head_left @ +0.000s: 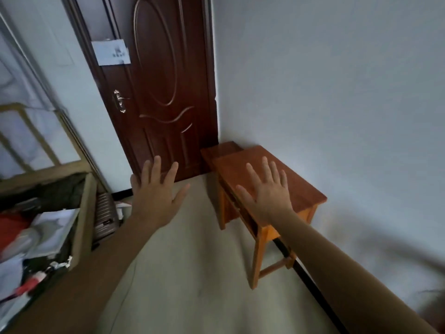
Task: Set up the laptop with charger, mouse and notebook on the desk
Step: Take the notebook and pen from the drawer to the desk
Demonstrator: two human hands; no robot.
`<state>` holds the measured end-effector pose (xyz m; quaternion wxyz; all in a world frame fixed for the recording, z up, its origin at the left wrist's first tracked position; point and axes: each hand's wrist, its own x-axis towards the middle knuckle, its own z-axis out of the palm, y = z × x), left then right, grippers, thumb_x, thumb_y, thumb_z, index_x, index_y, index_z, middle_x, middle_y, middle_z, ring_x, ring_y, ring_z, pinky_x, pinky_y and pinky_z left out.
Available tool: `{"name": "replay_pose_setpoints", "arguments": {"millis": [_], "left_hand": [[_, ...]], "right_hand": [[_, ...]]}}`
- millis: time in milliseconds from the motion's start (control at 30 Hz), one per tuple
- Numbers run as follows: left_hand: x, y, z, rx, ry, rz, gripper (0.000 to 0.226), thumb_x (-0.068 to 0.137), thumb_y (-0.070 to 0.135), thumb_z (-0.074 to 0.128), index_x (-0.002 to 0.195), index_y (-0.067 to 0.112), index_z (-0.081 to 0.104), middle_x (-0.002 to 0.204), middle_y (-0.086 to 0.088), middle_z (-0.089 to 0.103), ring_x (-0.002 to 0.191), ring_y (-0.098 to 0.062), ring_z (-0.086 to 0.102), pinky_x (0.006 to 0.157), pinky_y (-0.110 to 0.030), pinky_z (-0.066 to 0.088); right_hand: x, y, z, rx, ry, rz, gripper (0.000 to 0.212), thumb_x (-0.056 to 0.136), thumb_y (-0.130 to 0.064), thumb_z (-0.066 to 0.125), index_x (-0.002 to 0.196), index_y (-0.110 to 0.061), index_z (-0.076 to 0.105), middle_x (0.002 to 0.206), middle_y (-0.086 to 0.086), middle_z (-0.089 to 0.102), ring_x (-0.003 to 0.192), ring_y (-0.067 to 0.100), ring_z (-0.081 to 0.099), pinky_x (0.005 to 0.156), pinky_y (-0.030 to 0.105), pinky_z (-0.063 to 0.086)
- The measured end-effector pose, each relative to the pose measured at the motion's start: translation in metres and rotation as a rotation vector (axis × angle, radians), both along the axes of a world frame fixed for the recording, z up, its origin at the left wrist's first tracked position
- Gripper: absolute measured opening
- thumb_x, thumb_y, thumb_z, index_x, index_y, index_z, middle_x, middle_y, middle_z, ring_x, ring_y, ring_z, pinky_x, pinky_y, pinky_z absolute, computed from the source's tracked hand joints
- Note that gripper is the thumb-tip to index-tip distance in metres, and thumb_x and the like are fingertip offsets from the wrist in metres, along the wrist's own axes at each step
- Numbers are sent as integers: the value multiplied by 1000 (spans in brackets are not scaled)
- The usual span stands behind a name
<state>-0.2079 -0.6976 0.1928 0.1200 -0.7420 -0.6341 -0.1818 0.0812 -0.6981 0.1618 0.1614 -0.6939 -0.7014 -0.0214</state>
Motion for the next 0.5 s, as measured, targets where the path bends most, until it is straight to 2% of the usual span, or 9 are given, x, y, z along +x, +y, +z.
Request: {"name": "replay_pose_setpoints", "arguments": {"millis": [167, 300, 500], "left_hand": [[-12, 57, 14, 40, -11, 51, 73, 94, 69, 25, 152, 26, 36, 161, -17, 25, 149, -38, 17, 111, -69, 24], [-23, 129, 4, 54, 1, 93, 70, 95, 64, 32, 149, 22, 42, 158, -20, 31, 146, -41, 26, 109, -68, 26], [-47, 260, -22, 23, -43, 44, 71, 95, 63, 31, 149, 19, 43, 156, -22, 33, 145, -41, 27, 107, -68, 29]], "right_hand": [[-14, 85, 14, 45, 9, 107, 79, 93, -81, 6, 159, -38, 7, 170, 8, -4, 156, 32, -6, 119, 51, -7], [-32, 171, 10, 30, -7, 173, 80, 92, -81, 7, 159, -38, 4, 170, 7, -8, 156, 31, -10, 120, 51, -8], [-64, 300, -15, 30, -34, 176, 79, 93, -81, 10, 159, -38, 4, 170, 6, -6, 156, 30, -8, 118, 48, -11]]}}
